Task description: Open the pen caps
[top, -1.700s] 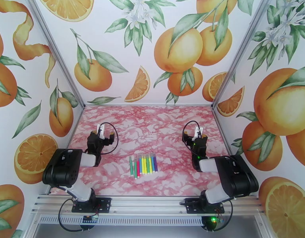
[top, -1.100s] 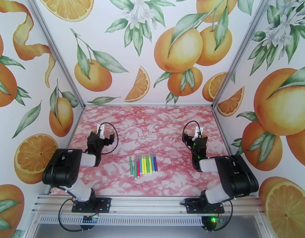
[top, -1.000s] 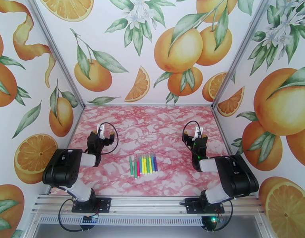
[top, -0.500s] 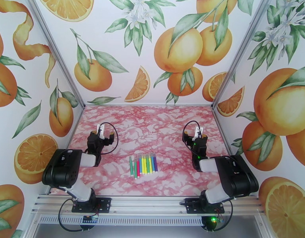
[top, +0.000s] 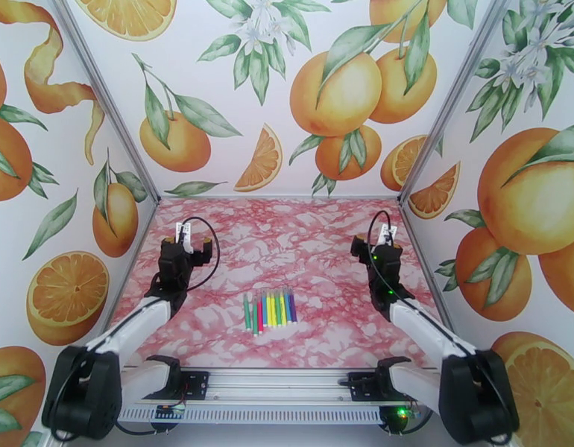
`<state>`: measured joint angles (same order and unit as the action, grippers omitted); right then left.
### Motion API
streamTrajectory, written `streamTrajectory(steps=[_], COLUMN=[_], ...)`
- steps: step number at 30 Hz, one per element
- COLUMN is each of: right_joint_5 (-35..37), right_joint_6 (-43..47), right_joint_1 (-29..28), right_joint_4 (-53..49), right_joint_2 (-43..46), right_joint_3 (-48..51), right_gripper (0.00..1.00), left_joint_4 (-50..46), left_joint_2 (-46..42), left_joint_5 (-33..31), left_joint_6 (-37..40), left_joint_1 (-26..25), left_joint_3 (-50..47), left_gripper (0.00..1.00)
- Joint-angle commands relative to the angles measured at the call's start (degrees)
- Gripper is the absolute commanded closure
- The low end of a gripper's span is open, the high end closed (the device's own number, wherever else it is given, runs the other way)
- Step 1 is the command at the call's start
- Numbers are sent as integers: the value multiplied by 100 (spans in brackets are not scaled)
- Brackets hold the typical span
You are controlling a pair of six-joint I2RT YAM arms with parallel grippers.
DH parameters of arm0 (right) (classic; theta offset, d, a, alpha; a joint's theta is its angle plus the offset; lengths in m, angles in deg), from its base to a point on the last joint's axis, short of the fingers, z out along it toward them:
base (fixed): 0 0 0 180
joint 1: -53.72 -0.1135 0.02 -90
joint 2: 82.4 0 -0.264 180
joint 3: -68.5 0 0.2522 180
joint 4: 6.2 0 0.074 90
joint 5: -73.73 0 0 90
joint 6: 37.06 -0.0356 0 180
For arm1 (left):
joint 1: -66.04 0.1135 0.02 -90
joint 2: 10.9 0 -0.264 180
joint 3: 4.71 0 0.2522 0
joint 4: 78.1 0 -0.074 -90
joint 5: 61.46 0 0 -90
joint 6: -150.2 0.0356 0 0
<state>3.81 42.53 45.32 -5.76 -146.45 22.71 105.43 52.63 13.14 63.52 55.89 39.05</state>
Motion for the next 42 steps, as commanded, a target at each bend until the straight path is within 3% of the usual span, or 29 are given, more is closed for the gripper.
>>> streamTrajectory(steps=[1,5,9,20,30,42], right_joint_5=[-282,-240,-617,-987,-1070,-1287], right_joint_6=[-375,-598,-771,-1176,-1591,-1932], right_joint_1=[-214,-517,-796,-1999,-3225,-3994], right_joint_4=[-1682,-2762,-3530,-4583,-4652,-4120], right_joint_2=[351,544,719,512,-268,-1617], right_joint_3=[-271,-595,-789,-963,-1049,-1417], right_gripper=[8,10,11,15,20,31], left_joint_4=[-963,-1885,-2582,-3267,-3521,-3685], left_joint_2=[-553,-852,-953,-1533,-1593,-1624], left_joint_5=[81,625,769,1214,1391,1322], left_joint_6=[-439,-880,-1004,-1411,-1532,-1596], left_joint_1=[-164,-260,-518,-1023,-1217,-1225], left_joint_3=[37,290,502,365,485,454], left_gripper=[0,0,0,0,1,1])
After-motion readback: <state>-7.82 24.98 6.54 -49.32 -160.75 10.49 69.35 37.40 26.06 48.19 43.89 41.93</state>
